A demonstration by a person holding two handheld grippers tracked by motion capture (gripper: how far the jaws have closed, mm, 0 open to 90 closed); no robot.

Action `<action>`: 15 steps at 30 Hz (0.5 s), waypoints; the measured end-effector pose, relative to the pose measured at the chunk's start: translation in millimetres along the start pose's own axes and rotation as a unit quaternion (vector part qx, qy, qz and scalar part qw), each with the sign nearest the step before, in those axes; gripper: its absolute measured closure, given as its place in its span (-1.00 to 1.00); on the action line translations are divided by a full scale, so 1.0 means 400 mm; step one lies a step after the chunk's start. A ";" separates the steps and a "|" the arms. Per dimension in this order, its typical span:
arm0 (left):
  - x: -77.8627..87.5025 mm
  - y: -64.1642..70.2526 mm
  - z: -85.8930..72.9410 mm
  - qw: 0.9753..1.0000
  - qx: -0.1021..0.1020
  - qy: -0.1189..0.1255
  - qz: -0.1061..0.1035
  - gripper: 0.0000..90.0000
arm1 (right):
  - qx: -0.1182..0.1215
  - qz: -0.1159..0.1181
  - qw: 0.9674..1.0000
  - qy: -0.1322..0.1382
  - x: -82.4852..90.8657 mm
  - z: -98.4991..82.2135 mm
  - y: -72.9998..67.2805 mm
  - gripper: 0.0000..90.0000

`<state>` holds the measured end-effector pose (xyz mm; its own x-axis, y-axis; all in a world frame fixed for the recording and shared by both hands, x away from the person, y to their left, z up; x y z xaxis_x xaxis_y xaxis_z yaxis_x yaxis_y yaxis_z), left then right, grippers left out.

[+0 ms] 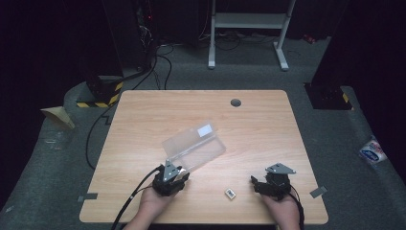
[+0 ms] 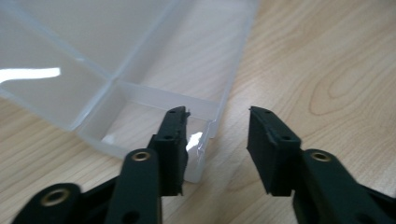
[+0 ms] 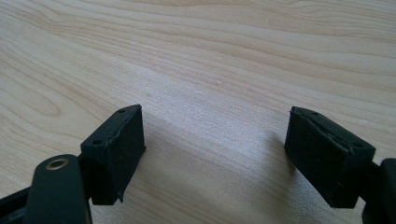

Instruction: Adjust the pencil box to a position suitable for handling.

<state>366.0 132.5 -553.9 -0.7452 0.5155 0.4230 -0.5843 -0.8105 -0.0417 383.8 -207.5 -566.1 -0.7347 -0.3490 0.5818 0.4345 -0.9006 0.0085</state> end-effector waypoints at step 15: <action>0.041 -0.062 -0.012 0.998 0.044 -0.004 0.038 -0.24 | 0.000 -0.003 1.000 0.001 0.001 0.000 0.001 -0.55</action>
<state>366.6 162.4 -550.4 -0.7832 0.4497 0.4294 -0.4952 -0.8688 0.0065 383.8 -208.1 -565.9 -0.7386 -0.3431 0.5802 0.4291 -0.9032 0.0121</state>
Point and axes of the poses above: each handheld gripper's, and its own axes: x roughly backward along the jaws, z roughly out of its top, y roughly to its right, the point moved 6 cm from there along -x, roughly forward along the jaws, and after that the axes turned 9 degrees about y, right-handed, at the moved point
